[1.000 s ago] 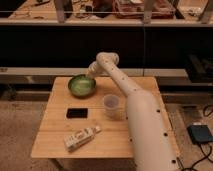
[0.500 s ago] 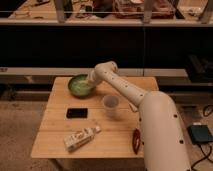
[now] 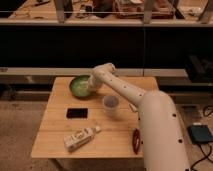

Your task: Push the ceramic bowl across the table

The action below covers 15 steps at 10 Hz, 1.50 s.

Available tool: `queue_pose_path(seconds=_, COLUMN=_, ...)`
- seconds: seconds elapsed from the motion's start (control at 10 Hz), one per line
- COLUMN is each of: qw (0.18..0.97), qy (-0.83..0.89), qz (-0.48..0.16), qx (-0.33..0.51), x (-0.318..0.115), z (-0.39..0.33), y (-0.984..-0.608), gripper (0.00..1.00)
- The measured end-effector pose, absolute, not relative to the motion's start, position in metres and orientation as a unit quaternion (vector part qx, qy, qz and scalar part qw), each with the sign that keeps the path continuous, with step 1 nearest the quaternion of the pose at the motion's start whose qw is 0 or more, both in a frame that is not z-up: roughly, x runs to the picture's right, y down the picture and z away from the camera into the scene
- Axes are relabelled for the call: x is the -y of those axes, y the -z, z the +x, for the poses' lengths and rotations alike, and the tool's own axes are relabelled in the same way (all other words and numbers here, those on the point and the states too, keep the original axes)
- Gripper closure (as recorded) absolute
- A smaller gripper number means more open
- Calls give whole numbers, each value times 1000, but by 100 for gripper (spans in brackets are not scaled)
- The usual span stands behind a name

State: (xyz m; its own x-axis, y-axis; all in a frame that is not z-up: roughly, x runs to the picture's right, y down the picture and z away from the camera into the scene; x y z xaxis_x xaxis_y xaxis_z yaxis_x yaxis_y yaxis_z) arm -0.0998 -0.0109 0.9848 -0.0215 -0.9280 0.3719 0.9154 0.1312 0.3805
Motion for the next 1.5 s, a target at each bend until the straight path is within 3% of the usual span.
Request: queue_pose_path(seconds=1.5, qw=719, qy=652, qz=-137, qx=200, x=7, z=28, y=-1028, gripper=100)
